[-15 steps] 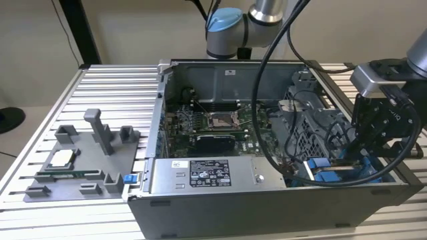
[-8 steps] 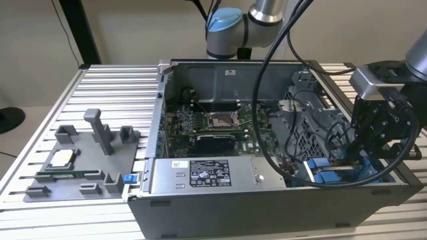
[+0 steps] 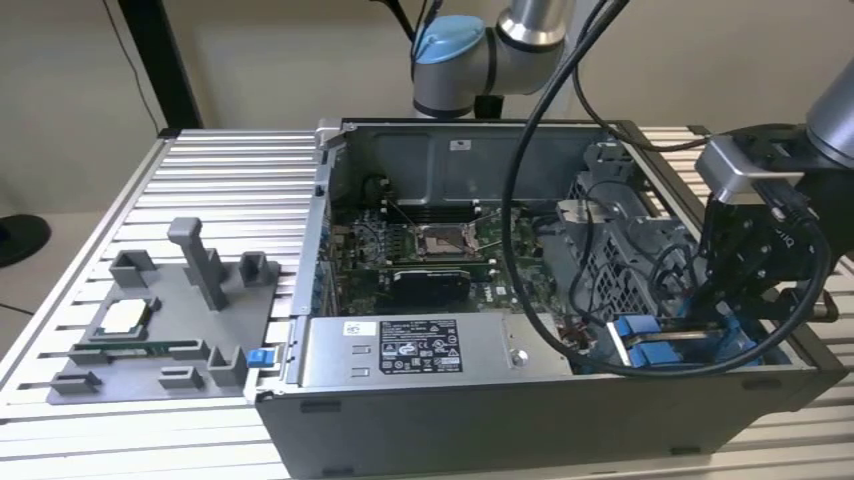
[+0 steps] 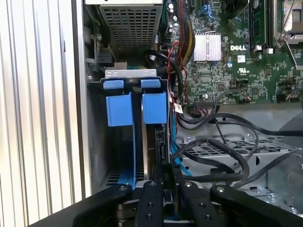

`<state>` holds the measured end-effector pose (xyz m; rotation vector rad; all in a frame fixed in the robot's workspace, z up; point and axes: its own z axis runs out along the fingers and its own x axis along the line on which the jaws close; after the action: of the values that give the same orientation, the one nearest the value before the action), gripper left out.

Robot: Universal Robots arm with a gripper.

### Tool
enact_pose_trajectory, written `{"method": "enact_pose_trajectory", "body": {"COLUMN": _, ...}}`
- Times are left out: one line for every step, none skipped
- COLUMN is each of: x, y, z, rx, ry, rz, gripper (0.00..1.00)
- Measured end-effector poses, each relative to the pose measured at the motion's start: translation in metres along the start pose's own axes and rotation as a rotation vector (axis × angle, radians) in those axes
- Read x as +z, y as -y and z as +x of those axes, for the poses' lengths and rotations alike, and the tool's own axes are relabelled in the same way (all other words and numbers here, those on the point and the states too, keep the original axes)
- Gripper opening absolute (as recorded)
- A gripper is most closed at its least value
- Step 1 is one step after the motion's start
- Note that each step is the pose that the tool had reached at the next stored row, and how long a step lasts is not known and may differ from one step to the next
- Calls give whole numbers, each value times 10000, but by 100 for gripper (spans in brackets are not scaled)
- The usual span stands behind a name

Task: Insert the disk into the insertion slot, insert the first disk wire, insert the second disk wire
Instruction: 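Insert the first disk wire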

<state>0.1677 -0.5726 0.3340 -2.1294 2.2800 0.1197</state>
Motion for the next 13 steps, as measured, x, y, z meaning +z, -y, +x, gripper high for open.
{"method": "enact_pose_trajectory", "body": {"x": 14, "y": 1, "z": 1, "rx": -1, "ry": 8, "rz": 1, "gripper": 0}}
{"method": "enact_pose_trajectory", "body": {"x": 20, "y": 1, "z": 2, "rx": -1, "ry": 34, "rz": 0, "gripper": 0}}
{"method": "enact_pose_trajectory", "body": {"x": 25, "y": 0, "z": 2, "rx": -2, "ry": 50, "rz": -2, "gripper": 0}}
{"method": "enact_pose_trajectory", "body": {"x": 22, "y": 0, "z": 1, "rx": -2, "ry": 66, "rz": -5, "gripper": 0}}
{"method": "enact_pose_trajectory", "body": {"x": 2, "y": -1, "z": -1, "rx": -2, "ry": 93, "rz": -9, "gripper": 0}}
{"method": "enact_pose_trajectory", "body": {"x": -47, "y": -3, "z": -3, "rx": -2, "ry": 85, "rz": -7, "gripper": 0}}
{"method": "enact_pose_trajectory", "body": {"x": -106, "y": -6, "z": -7, "rx": -2, "ry": 61, "rz": -4, "gripper": 100}}
{"method": "enact_pose_trajectory", "body": {"x": -148, "y": -8, "z": -10, "rx": -1, "ry": 62, "rz": -4, "gripper": 100}}
{"method": "enact_pose_trajectory", "body": {"x": -194, "y": -10, "z": -13, "rx": -2, "ry": 65, "rz": -4, "gripper": 100}}
{"method": "enact_pose_trajectory", "body": {"x": -242, "y": -11, "z": -16, "rx": -1, "ry": 58, "rz": -3, "gripper": 100}}
{"method": "enact_pose_trajectory", "body": {"x": -285, "y": -13, "z": -19, "rx": -3, "ry": 62, "rz": -4, "gripper": 100}}
{"method": "enact_pose_trajectory", "body": {"x": -336, "y": -15, "z": -22, "rx": -3, "ry": 57, "rz": -3, "gripper": 100}}
{"method": "enact_pose_trajectory", "body": {"x": -380, "y": -17, "z": -25, "rx": -3, "ry": 59, "rz": -3, "gripper": 100}}
